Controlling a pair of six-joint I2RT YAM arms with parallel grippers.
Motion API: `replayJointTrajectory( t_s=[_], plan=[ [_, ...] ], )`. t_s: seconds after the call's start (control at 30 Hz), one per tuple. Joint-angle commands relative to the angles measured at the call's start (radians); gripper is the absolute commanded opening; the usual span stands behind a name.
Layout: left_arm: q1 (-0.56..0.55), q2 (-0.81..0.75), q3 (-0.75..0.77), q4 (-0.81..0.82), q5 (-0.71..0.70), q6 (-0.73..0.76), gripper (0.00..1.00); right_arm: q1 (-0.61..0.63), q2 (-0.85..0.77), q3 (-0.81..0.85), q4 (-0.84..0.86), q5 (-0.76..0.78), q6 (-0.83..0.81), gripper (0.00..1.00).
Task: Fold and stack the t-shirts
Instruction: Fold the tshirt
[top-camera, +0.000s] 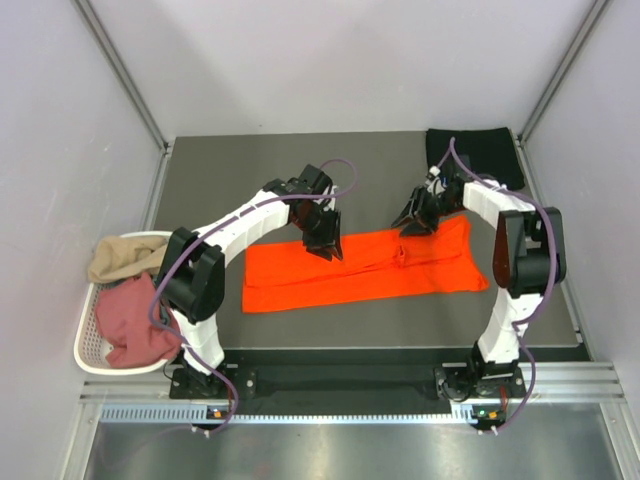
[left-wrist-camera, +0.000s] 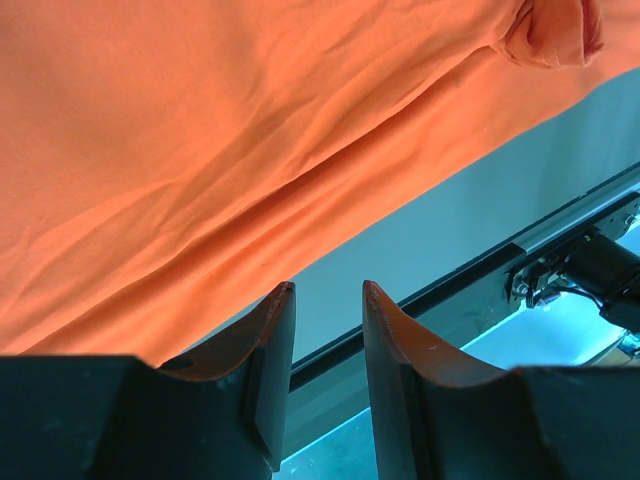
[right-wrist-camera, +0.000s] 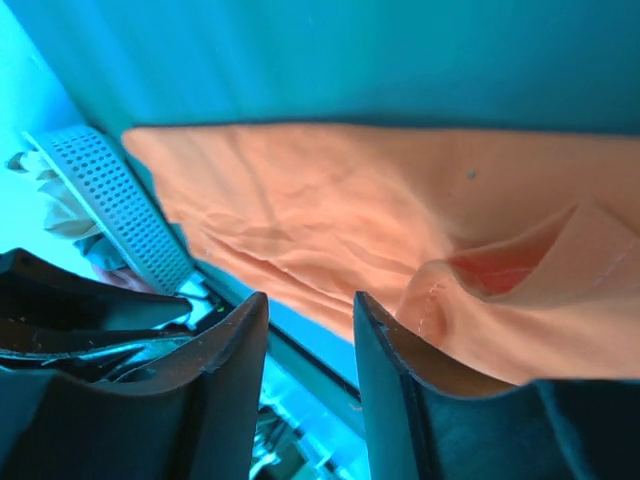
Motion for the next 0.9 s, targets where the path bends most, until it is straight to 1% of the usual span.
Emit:
replayJointTrajectory(
  t_s=[0.0, 0.03, 0.07, 0.13, 0.17, 0.3, 0.4, 0.63, 0.87],
  plan=[
    [0.004, -0.005, 0.007, 0.028, 0.012, -0.012, 0.38, -0.015, -0.062, 0.072, -0.11, 0.073, -0.121, 0.41],
    [0.004, -0.006, 0.004, 0.028, 0.014, -0.016, 0.38, -0.017, -0.071, 0.071, -0.124, 0.13, -0.145, 0.42],
    [0.004, -0.006, 0.001, 0.032, 0.016, -0.016, 0.38, -0.017, -0.088, 0.065, -0.139, 0.147, -0.185, 0.42],
    [0.004, -0.005, 0.0, 0.039, 0.02, -0.019, 0.38, -0.018, -0.114, 0.03, -0.145, 0.171, -0.207, 0.42],
    [0.004, -0.002, 0.001, 0.039, 0.022, -0.021, 0.38, -0.018, -0.126, 0.013, -0.142, 0.175, -0.219, 0.42],
    [0.004, 0.008, 0.009, 0.045, 0.032, -0.027, 0.38, -0.012, -0.169, -0.063, -0.127, 0.153, -0.251, 0.49],
    [0.003, 0.014, 0.018, 0.053, 0.042, -0.033, 0.38, 0.011, -0.171, -0.093, -0.121, 0.135, -0.268, 0.5],
    [0.003, 0.012, 0.018, 0.051, 0.046, -0.039, 0.38, 0.075, -0.145, -0.064, -0.109, 0.149, -0.253, 0.49],
    [0.003, -0.005, 0.009, 0.038, 0.028, -0.035, 0.38, 0.12, -0.109, -0.052, -0.101, 0.141, -0.207, 0.44]
  ],
)
